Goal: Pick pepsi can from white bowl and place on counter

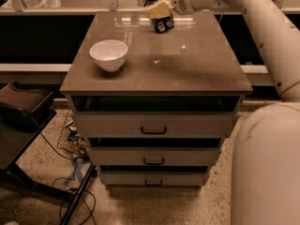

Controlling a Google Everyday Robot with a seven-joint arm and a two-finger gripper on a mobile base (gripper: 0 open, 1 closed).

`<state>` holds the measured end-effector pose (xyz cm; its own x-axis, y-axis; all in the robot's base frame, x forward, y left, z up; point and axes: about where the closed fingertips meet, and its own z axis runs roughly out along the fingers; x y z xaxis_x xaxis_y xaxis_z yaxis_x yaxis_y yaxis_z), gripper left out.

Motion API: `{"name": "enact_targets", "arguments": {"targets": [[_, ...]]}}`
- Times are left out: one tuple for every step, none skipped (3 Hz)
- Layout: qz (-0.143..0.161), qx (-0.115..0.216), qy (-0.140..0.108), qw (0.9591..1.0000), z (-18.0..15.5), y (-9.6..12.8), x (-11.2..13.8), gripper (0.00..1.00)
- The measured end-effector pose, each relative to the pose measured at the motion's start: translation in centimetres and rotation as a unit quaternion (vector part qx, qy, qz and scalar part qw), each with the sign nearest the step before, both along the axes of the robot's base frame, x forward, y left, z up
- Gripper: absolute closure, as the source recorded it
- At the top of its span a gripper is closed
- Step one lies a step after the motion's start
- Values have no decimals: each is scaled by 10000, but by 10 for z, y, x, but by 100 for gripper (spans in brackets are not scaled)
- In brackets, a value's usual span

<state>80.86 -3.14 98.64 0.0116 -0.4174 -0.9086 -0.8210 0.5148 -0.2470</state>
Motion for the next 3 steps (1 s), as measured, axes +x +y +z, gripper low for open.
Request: {"name": "enact_targets", "arguments": {"targets": [[-532, 341, -32, 9980, -23, -54, -25, 100], [-716, 641, -29, 9954, -55, -79, -51, 100], [-864, 783, -69, 9932, -80, -100, -72, 100]]}}
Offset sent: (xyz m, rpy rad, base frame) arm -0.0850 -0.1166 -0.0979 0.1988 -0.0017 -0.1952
